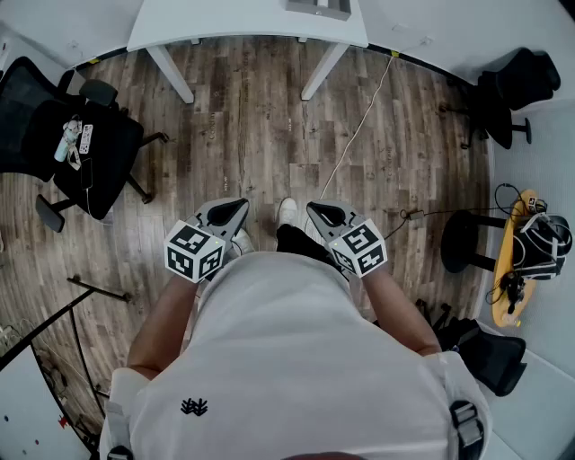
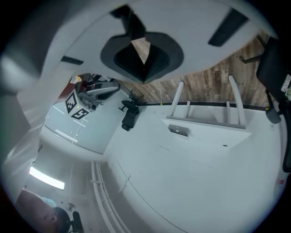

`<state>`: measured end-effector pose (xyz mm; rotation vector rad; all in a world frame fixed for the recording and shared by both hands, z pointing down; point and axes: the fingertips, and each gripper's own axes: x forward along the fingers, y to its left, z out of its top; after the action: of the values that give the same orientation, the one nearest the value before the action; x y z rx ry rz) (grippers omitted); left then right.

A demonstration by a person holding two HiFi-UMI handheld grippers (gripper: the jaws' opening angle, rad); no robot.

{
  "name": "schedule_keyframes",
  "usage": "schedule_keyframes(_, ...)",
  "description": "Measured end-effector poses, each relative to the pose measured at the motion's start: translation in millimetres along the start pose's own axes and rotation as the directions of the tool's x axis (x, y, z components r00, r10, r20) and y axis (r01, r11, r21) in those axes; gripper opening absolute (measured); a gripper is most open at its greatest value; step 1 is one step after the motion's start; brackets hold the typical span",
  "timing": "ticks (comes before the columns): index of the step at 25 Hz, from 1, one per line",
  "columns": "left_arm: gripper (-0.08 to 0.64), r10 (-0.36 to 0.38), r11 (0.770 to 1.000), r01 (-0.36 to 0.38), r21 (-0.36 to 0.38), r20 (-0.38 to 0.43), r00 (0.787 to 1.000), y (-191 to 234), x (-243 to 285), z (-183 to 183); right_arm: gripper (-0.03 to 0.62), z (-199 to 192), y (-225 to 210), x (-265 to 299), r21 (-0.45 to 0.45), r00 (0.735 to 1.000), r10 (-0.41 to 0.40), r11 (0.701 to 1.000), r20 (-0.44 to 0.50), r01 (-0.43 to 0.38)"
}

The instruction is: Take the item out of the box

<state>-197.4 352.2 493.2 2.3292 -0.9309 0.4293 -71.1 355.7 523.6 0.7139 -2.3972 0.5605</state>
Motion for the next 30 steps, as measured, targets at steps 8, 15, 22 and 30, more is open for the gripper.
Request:
schedule_keyframes(8,0.006,0.010,0.999,-0.009,0.043,-0.024,1.000,-7,43,41,0.006,20,-52,-11,0.015,0.998,0.007,1.000,0.055,-0.008)
schedule_keyframes(15,0.007,0.037,0.998,-0.036,0.047,-0.030,0.999,-9,82,74,0.009,26,-104,-18,0.012,0.996,0.021,1.000,0.091,-0.022)
schedule_keyframes(22,0.006,0.084,0.996,-0.083,0.034,-0.020,0.996,-4,117,94,0.012,23,-144,-24,0.021,0.994,0.050,0.998,0.099,-0.052)
schedule_keyframes(30,0.007,0.053,0.998,-0.052,0.028,-0.041,0.998,4,149,114,0.046,22,-179,-18,0.079,0.995,0.036,0.996,0.091,-0.043)
